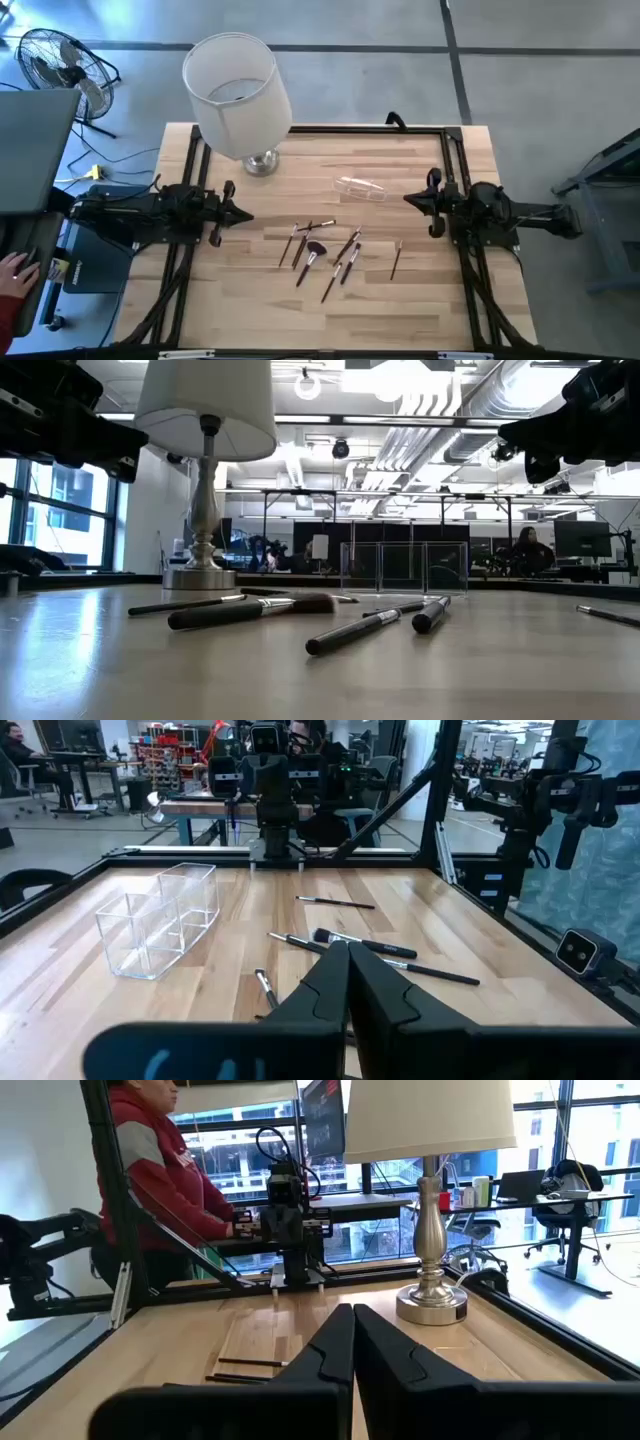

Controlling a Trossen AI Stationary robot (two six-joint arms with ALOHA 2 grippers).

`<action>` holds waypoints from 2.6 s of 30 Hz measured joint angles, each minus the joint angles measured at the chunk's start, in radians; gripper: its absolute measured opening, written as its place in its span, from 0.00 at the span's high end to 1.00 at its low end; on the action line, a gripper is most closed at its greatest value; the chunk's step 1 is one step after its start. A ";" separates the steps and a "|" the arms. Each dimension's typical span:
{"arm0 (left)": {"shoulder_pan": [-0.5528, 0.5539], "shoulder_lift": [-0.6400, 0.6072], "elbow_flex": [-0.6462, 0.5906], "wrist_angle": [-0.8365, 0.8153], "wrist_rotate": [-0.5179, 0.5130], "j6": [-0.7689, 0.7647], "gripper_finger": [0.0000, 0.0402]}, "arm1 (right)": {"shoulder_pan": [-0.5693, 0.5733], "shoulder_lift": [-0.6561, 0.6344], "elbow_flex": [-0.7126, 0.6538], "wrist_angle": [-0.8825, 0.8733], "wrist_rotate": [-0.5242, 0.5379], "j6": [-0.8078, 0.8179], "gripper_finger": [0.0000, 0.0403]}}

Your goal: Pick & Place Makeup Supplies

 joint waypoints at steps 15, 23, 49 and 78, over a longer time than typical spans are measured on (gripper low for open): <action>0.000 0.000 0.000 0.000 0.000 0.000 1.00 | 0.000 0.000 0.000 0.000 0.000 0.000 1.00; 0.000 0.000 0.000 0.000 0.000 0.000 1.00 | 0.000 0.000 0.000 0.000 0.000 0.000 1.00; 0.000 0.000 0.000 0.000 0.000 0.000 1.00 | 0.000 0.000 0.000 0.000 0.000 0.000 1.00; 0.000 0.000 0.000 -0.001 -0.083 0.004 1.00 | 0.000 0.000 0.000 0.000 0.000 0.000 1.00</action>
